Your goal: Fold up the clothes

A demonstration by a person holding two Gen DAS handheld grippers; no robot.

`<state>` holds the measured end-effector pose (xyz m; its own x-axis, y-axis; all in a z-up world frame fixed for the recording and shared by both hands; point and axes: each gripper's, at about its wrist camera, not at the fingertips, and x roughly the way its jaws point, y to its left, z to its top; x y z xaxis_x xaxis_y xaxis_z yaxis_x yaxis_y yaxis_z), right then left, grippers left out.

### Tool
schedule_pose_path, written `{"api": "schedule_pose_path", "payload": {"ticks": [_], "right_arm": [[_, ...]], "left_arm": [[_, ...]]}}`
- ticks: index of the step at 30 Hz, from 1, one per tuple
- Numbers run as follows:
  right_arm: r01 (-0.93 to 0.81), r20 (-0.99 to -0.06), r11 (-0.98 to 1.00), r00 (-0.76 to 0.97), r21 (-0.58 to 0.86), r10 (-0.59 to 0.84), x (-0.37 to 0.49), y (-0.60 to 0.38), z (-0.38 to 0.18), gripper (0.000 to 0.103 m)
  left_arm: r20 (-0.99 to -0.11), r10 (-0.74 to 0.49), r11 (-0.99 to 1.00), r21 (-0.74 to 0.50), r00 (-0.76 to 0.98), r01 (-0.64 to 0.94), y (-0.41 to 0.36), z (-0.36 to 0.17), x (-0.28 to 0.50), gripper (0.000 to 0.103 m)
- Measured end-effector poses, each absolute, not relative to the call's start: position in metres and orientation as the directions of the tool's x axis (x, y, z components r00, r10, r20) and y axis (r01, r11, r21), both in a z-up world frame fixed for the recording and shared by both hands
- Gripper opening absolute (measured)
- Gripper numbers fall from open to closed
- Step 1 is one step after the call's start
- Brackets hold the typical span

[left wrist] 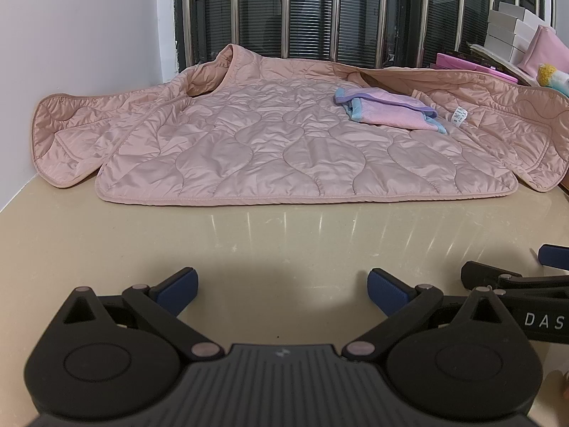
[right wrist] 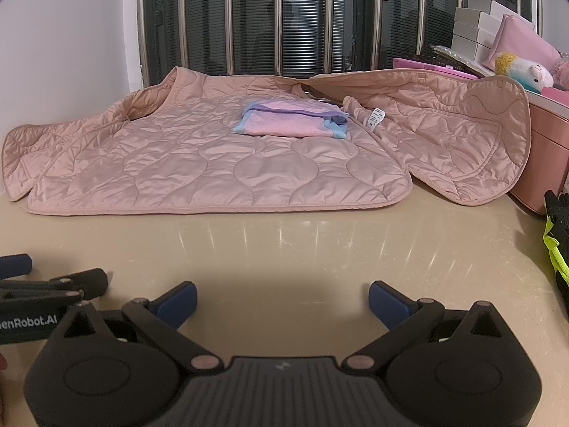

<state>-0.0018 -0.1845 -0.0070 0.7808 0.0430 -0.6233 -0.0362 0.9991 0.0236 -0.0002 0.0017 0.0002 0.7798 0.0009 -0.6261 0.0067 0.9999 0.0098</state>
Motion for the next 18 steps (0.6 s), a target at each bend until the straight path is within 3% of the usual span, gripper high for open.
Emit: {"api": "schedule_pose_path", "payload": {"ticks": [18], "right_arm": [[-0.033, -0.623, 0.999, 0.781, 0.022, 0.039, -0.0032, -0.1856, -0.0071, 0.103]], "left_arm": [[-0.627, -0.006, 1.0, 0.007, 0.779, 0.013, 0.0003, 0.0014, -0.0008, 0.102]]}}
